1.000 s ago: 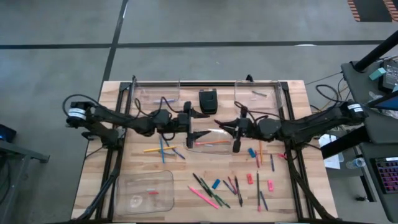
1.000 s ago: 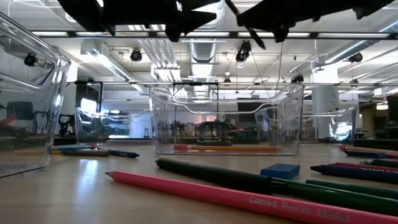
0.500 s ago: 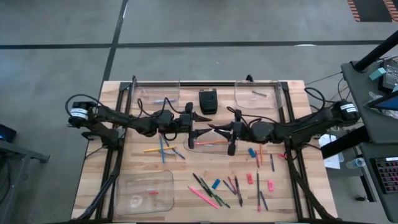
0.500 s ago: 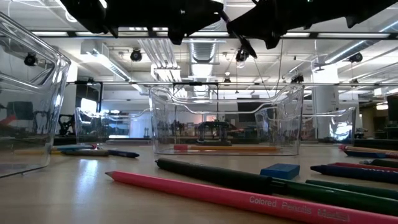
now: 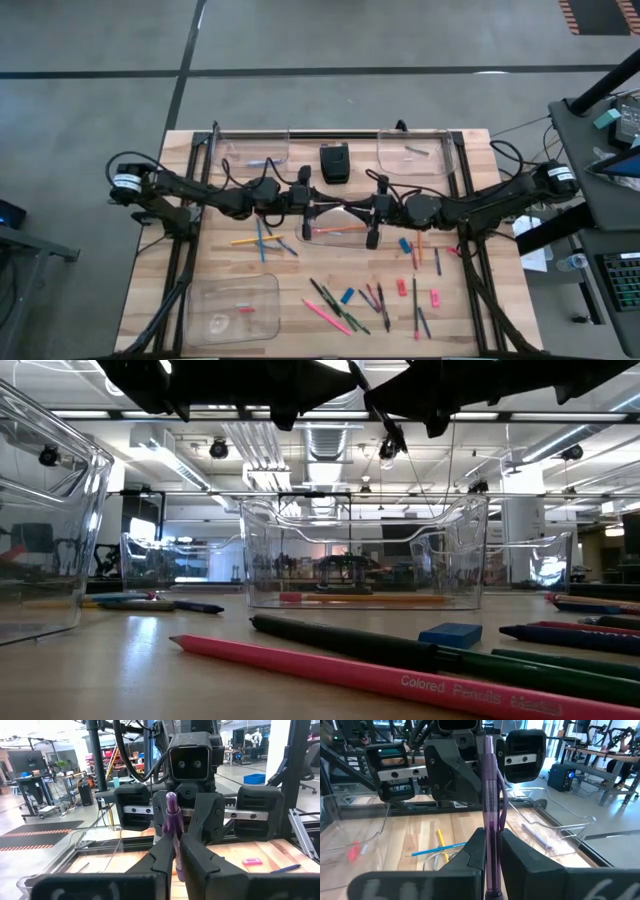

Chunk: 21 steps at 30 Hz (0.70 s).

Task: Sort crayons/erasers/pens/pencils in bins
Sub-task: Put the violet pen into the top left transparent bin

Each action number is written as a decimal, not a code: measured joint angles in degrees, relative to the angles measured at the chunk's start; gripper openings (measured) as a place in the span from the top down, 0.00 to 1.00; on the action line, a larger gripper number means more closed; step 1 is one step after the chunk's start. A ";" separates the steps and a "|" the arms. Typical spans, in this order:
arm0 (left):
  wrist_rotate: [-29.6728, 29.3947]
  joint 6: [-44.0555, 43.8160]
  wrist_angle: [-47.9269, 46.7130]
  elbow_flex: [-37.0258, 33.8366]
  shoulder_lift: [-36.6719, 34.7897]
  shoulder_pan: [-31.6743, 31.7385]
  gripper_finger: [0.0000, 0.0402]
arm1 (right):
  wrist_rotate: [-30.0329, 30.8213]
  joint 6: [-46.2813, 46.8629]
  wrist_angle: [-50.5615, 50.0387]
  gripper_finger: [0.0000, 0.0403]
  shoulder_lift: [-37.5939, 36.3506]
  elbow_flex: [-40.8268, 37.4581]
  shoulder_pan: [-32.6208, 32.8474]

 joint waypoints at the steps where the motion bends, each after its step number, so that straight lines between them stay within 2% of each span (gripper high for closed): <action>1: 0.05 -0.07 0.00 0.01 0.00 0.00 0.96 | -0.02 -0.02 0.00 0.93 0.00 0.00 0.00; 5: 0.27 -0.13 0.02 0.00 0.00 0.00 0.92 | -0.20 -0.04 -0.05 0.93 0.00 0.00 0.00; 15: 0.25 -0.20 0.17 0.24 -0.09 0.02 0.66 | -0.56 0.31 -0.47 0.93 0.13 0.02 0.02; 21: 0.23 -0.15 0.94 0.39 0.52 0.02 0.63 | -0.40 0.41 0.15 0.93 0.11 0.02 -0.28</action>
